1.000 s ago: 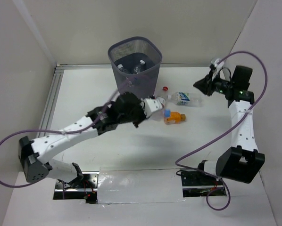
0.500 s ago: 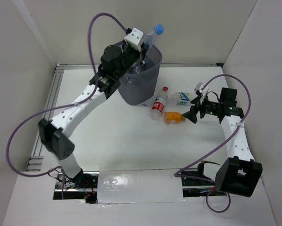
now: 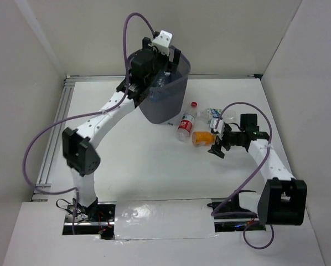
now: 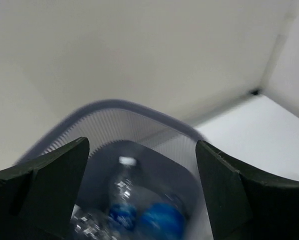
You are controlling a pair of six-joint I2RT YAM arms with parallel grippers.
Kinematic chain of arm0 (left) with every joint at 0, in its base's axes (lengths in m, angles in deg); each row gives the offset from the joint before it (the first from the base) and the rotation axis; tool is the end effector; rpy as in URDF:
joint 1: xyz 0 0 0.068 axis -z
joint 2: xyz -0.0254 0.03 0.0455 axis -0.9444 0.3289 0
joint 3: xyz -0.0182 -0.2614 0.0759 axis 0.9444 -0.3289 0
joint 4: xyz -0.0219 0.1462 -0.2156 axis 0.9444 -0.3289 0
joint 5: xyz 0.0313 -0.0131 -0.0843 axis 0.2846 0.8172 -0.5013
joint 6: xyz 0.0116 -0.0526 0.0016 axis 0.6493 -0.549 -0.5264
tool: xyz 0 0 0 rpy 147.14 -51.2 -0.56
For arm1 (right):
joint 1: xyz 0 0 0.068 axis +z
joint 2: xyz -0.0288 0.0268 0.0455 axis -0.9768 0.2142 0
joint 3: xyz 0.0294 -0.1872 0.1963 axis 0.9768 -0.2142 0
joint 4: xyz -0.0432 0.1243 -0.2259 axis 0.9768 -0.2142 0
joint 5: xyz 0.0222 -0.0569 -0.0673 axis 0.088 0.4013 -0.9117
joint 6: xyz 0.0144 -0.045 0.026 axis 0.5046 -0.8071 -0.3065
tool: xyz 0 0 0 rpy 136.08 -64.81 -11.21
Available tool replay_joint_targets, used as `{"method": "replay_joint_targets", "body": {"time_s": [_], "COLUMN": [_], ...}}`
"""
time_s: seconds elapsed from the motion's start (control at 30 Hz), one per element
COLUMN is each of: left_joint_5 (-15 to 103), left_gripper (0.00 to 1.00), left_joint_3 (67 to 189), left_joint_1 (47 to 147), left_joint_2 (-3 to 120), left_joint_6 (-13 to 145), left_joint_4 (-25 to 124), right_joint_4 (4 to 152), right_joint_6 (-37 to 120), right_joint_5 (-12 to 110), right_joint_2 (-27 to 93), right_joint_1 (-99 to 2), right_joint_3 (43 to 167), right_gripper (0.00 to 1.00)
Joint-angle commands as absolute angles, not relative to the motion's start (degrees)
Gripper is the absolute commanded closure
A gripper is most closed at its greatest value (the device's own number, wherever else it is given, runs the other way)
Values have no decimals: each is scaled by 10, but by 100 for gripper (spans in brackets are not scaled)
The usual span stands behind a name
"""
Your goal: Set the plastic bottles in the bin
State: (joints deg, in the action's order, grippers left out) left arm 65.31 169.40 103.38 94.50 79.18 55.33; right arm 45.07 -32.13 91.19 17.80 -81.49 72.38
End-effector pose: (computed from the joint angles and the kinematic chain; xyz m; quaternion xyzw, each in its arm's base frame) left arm 0.3958 -0.2437 0.4489 0.1066 0.6346 -0.1338 0.7536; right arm 0.2165 0.0125 0.2342 -0.5582 0.6769 0.1729 0.4476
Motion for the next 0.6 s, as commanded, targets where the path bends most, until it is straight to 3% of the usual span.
{"method": "replay_joint_targets", "body": {"time_s": [0.0, 0.13, 0.27, 0.47, 0.57], "left_joint_5": [599, 566, 607, 672, 681], "left_gripper": [0, 0, 0, 0, 0], "left_joint_3": [1628, 1402, 1153, 991, 976], "left_joint_1": [1096, 1149, 1211, 1263, 1271], "left_joint_2": [788, 638, 520, 427, 433], "left_joint_6": [815, 772, 698, 622, 616], "left_joint_4": [556, 533, 520, 525, 541], "right_joint_4": [539, 653, 671, 693, 676], "right_joint_6": [-379, -354, -390, -417, -433], "right_joint_5": [885, 838, 803, 760, 780], "right_joint_2": [229, 290, 360, 425, 432], "right_joint_1": [-790, -761, -746, -723, -717], "right_joint_3": [720, 720, 732, 738, 751], "right_gripper": [0, 0, 0, 0, 14]}}
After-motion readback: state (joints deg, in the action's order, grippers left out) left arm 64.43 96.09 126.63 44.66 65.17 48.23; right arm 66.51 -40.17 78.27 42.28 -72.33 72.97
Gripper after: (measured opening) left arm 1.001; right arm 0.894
